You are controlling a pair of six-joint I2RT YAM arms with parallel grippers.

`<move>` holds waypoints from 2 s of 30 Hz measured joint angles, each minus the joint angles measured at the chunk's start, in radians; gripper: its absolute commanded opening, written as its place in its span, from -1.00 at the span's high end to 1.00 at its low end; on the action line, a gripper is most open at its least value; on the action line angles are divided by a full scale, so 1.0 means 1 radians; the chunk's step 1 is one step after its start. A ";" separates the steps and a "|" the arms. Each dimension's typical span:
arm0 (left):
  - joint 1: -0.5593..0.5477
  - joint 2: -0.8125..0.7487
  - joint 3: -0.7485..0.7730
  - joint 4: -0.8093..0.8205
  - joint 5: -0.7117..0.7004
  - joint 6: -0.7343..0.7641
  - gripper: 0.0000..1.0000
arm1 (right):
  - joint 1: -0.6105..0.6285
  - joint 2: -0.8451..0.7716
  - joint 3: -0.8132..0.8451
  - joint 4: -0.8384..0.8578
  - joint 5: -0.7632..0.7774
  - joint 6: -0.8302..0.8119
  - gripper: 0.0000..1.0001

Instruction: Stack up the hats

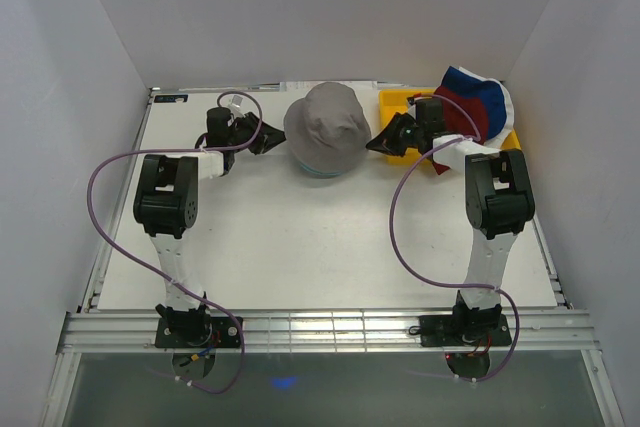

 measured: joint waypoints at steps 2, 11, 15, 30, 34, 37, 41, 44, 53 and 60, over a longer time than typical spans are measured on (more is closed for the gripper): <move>0.000 0.000 0.000 -0.002 0.000 0.000 0.31 | 0.000 0.000 0.010 -0.011 0.003 -0.006 0.84; 0.009 -0.010 -0.021 -0.003 -0.033 -0.008 -0.05 | 0.000 0.000 0.073 -0.097 0.013 -0.031 0.84; 0.034 -0.029 -0.043 -0.011 -0.052 -0.018 -0.09 | -0.001 0.000 0.101 -0.122 0.015 -0.040 0.84; 0.049 -0.051 -0.043 0.142 0.008 -0.122 -0.19 | 0.000 0.029 0.157 -0.153 0.010 -0.046 0.84; 0.043 -0.042 -0.043 0.196 0.026 -0.156 -0.17 | 0.002 0.040 0.166 -0.156 0.008 -0.046 0.84; 0.038 -0.028 -0.043 0.216 0.032 -0.171 -0.17 | 0.002 0.043 0.169 -0.159 0.008 -0.046 0.84; 0.028 -0.011 -0.043 0.224 0.039 -0.180 -0.18 | 0.002 0.047 0.175 -0.161 0.007 -0.046 0.84; 0.020 -0.005 -0.043 0.231 0.041 -0.185 -0.17 | 0.002 0.047 0.175 -0.163 0.006 -0.046 0.84; 0.001 0.000 -0.040 0.261 0.043 -0.206 -0.11 | 0.002 0.048 0.176 -0.164 0.005 -0.046 0.84; -0.005 0.006 -0.040 0.276 0.042 -0.219 0.06 | 0.002 0.048 0.176 -0.164 0.005 -0.046 0.84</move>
